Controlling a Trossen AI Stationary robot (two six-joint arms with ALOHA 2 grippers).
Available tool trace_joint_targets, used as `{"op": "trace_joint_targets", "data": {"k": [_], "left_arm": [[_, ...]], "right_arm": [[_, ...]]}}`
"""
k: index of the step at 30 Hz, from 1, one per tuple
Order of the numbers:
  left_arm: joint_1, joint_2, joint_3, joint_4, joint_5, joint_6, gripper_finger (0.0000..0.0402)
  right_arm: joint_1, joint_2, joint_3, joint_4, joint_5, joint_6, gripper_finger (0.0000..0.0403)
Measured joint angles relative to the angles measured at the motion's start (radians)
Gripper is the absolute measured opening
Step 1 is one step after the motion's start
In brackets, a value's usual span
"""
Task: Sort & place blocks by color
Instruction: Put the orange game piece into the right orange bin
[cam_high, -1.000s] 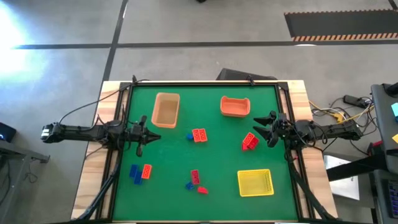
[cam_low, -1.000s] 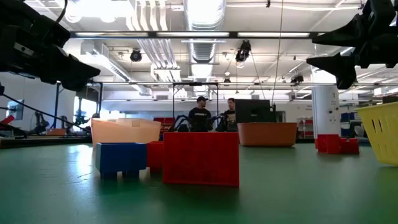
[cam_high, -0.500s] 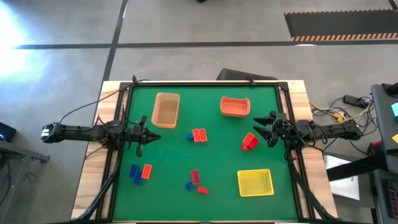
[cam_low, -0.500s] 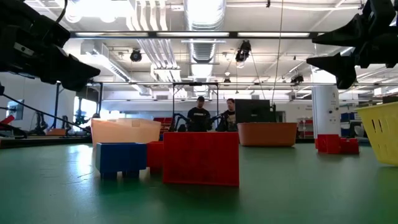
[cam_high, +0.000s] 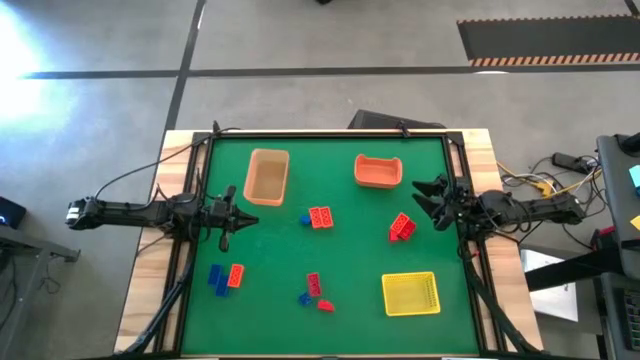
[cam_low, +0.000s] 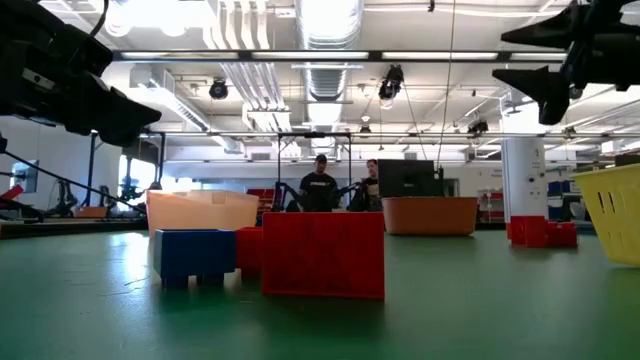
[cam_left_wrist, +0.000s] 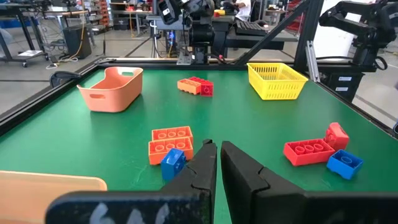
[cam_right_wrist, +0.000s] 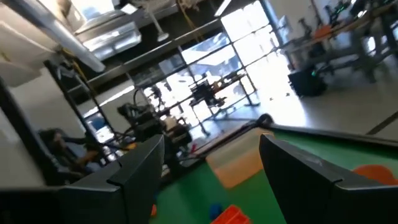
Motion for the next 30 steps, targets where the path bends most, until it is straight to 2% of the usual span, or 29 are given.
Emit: {"op": "trace_joint_targets", "data": {"k": [9,15,17,23,30], "left_arm": [[0.000,0.000,0.000,0.000,0.000,0.000,0.0006],[0.000,0.000,0.000,0.015,0.000,-0.006,0.0006],[0.000,0.000,0.000,0.047,0.000,-0.075,0.0006],[0.000,0.000,0.000,0.281,-0.001,-0.396,0.0006],[0.000,0.000,0.000,0.651,-0.035,-0.414,0.0006]], "right_arm": [[0.000,0.128,0.114,-0.001,0.275,0.038,0.0254],[0.000,0.242,0.232,-0.001,0.391,0.043,0.0254],[0.000,0.286,0.274,-0.001,0.410,0.011,0.0254],[-0.002,0.423,0.405,-0.004,0.419,-0.081,0.0254],[-0.003,0.576,0.552,-0.014,0.546,-0.041,0.0254]]}}
